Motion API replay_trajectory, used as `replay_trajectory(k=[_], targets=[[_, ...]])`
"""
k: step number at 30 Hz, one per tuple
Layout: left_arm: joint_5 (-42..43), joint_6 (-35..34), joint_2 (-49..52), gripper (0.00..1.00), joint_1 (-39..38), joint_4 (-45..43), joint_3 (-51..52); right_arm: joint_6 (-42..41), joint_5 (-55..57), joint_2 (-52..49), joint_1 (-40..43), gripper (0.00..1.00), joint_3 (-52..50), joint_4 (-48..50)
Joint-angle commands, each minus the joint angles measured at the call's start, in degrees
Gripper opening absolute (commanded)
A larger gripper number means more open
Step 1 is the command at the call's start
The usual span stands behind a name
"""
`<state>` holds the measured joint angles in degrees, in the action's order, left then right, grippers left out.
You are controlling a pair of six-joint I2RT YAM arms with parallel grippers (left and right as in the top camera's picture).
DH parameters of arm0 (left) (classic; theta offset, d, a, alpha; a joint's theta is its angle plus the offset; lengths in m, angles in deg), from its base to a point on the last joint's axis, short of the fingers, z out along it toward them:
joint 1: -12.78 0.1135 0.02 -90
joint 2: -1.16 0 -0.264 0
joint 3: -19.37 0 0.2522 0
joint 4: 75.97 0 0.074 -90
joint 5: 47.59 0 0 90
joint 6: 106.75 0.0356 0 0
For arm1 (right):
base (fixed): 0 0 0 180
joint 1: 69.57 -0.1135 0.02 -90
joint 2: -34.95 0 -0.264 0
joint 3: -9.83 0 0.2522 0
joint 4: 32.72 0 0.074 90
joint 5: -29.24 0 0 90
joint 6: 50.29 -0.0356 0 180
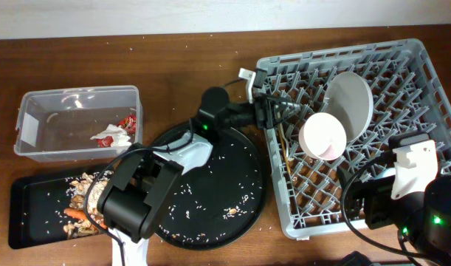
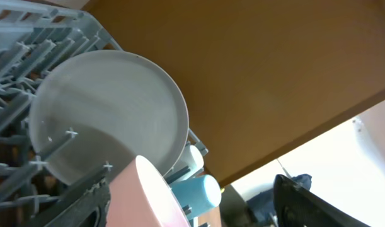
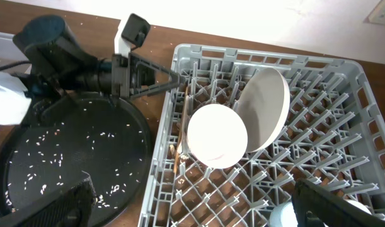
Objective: Sort waste into correct bins and load items into the dishwasher rack
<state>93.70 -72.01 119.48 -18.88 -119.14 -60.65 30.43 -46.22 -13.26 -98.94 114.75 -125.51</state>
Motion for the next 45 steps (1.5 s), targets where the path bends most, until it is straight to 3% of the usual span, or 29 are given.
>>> replay_trajectory(k=[1, 3, 5, 7, 10, 11, 12, 15, 18, 20, 21, 22, 25, 26, 27, 28, 30, 33, 36, 39, 41, 45], targets=[[0.61, 16.55, -8.22, 0.80, 3.76, 26.10, -4.11, -0.68, 0.52, 0.11, -0.24, 0.99, 0.24, 0.15], [-8.72, 32.13, -18.23, 0.79, 8.22, 58.66, -9.55, -0.68, 0.52, 0.11, -0.24, 0.99, 0.24, 0.15], [-14.93, 39.87, -27.67, 0.79, 16.79, 86.18, -16.06, -0.68, 0.52, 0.11, -0.24, 0.99, 0.24, 0.15], [-22.91, 46.42, -34.14, 0.79, 27.45, 107.91, -19.91, -0.70, -0.07, 0.11, -0.24, 0.99, 0.22, 0.39], [-29.27, 52.92, -39.71, 0.80, 40.94, 126.51, -20.57, -0.70, -8.74, 0.07, -0.24, 0.99, 0.24, 4.92], [-32.09, 53.81, -40.98, 0.86, 44.35, 131.19, -20.57, -0.83, -11.89, -0.59, -0.24, 1.00, 0.22, 9.44], [-35.69, 53.79, -41.79, 0.99, 46.10, 134.57, -20.57, -7.87, -10.56, -3.30, -0.24, 1.00, 0.22, 10.10], [-39.41, 53.79, -41.90, 0.99, 46.14, 136.08, -20.57, -33.70, 3.06, -17.84, 1.57, 0.99, -0.42, -1.53], [-39.78, 53.79, -41.90, 0.99, 46.14, 136.10, -20.57, -37.75, 0.63, -29.94, 13.31, 0.91, -0.39, -1.55], [-39.78, 53.79, -41.90, 0.99, 46.14, 136.10, -20.57, -34.67, -7.52, -36.85, 26.23, 0.87, -0.42, -1.18], [-39.78, 53.79, -41.90, 0.99, 46.14, 136.10, -20.57, -29.42, -14.47, -40.76, 30.25, 0.70, -0.76, -1.79], [-39.78, 53.79, -41.90, 0.99, 46.07, 136.10, -20.57, -27.43, -16.31, -43.56, 31.34, 0.61, -1.79, -2.25], [-39.78, 53.79, -41.90, 0.99, 46.07, 136.10, -20.57, -27.04, -15.19, -47.93, 31.39, 0.59, -6.95, 0.26], [-39.78, 53.79, -41.90, 0.99, 46.07, 136.10, -20.57, -27.17, -15.19, -48.28, 31.39, 0.51, -9.57, 2.36], [-39.78, 53.79, -41.90, 0.99, 46.07, 136.10, -20.57, -27.17, -15.17, -48.28, 31.39, 0.37, -11.08, 3.52], [-39.78, 53.79, -41.90, 0.99, 46.07, 136.10, -20.57, -27.15, -15.15, -48.26, 31.36, 0.15, -11.30, 3.61], [-39.78, 53.79, -41.90, 0.99, 46.07, 136.10, -20.57, -27.17, -11.93, -47.71, 31.36, 0.04, -11.28, 3.61], [-39.76, 53.79, -41.90, 0.99, 46.07, 136.10, -20.57, -27.15, -8.28, -47.60, 31.36, 0.04, -11.21, 4.33], [-39.78, 53.79, -41.90, 0.99, 46.07, 136.10, -20.57, -23.58, 2.08, -42.05, 29.66, 0.04, -4.04, 2.69], [-39.78, 53.79, -41.90, 0.99, 46.07, 136.10, -20.57, -23.47, 24.55, -34.77, 17.40, 0.04, 0.24, 2.95], [-39.78, 53.79, -41.90, 0.99, 46.07, 136.10, -20.57, -20.06, 40.61, -37.53, 10.01, 0.04, 0.15, 2.99], [-39.78, 53.81, -41.90, 0.99, 46.07, 136.08, -20.57, -2.71, 49.20, -50.38, 6.38, 0.04, 0.15, 9.44]])
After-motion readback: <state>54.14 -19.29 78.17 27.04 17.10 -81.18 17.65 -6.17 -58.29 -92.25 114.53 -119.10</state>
